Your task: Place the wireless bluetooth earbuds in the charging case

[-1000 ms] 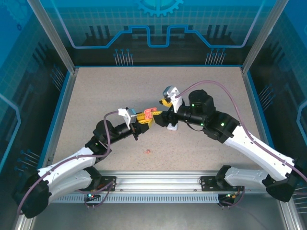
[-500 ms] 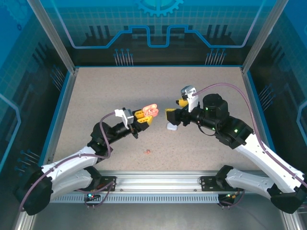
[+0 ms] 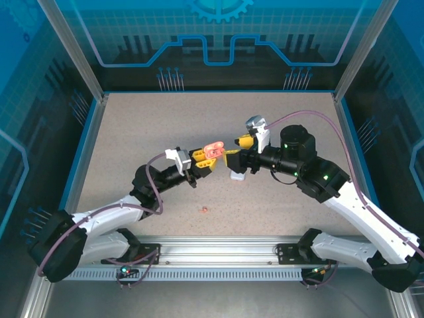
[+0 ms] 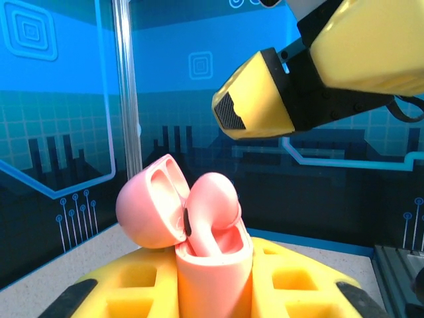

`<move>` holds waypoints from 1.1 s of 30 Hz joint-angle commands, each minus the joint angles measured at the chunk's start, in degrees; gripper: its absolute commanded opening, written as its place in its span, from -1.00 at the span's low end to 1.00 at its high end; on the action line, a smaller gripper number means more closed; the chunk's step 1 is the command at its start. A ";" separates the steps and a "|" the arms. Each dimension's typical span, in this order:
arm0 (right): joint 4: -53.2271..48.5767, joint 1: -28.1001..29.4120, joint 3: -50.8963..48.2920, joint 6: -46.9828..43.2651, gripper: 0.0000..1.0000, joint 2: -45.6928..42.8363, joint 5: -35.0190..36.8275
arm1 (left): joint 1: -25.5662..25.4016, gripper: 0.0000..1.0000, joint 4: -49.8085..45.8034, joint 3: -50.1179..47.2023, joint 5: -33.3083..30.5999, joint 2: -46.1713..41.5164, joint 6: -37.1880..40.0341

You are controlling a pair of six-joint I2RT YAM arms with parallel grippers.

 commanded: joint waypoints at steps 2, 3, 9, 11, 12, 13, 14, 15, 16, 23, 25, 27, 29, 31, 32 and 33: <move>1.18 -0.44 1.16 1.51 0.39 -0.41 -1.29 | -0.49 -1.00 4.59 2.51 1.66 1.02 2.48; 0.98 -0.42 1.10 1.53 0.38 -0.52 -1.17 | -0.45 -1.00 4.85 2.57 1.62 1.33 2.49; -0.29 -0.35 0.76 1.44 0.38 -0.95 0.80 | -0.50 -1.00 6.37 2.39 1.48 2.56 2.05; -2.09 -0.36 0.57 1.66 0.38 -0.96 2.54 | -0.52 -1.00 5.90 1.97 0.85 2.10 2.13; -3.23 -0.39 0.33 2.00 0.37 -1.01 3.77 | -0.48 -1.00 5.47 1.66 0.20 1.65 2.43; -4.29 -0.40 -0.06 2.44 0.37 -1.15 4.95 | -0.45 -1.00 4.68 1.26 -0.37 1.07 2.85; -5.00 -0.41 -0.58 2.86 0.37 -1.34 5.60 | -0.48 -1.00 3.97 0.87 -0.81 0.47 3.28; -5.43 -0.36 -1.44 3.54 0.37 -1.65 6.11 | -0.48 -1.00 2.94 0.40 -1.30 -0.26 3.80; -5.68 -0.41 -2.40 4.32 0.36 -2.01 6.28 | -0.49 -1.00 1.89 -0.10 -1.75 -1.04 4.31; -7.48 0.49 -11.72 12.39 0.29 -3.51 7.94 | -0.49 -1.00 -5.24 -2.80 -6.76 -8.71 7.05; -6.82 1.76 -15.81 15.55 0.27 -2.84 9.00 | -0.49 -1.00 -8.03 -3.10 -7.74 -11.86 8.07; -5.06 3.57 -20.24 18.54 0.26 -1.38 10.04 | -0.44 -1.00 -10.66 -3.15 -8.29 -15.14 8.84; -2.26 5.84 -23.52 21.00 0.26 0.86 11.18 | -0.45 -1.00 -13.95 -3.18 -8.83 -18.48 9.44; 0.33 8.22 -25.57 22.94 0.27 4.34 12.94 | -0.48 -1.00 -17.45 -3.07 -9.53 -21.95 10.18; 0.95 9.15 -25.84 23.23 0.27 6.03 13.64 | -0.48 -1.00 -18.76 -3.15 -9.82 -23.21 10.45; 1.25 10.12 -25.61 23.28 0.27 8.32 14.55 | -0.49 -1.00 -20.05 -3.09 -10.18 -24.72 10.64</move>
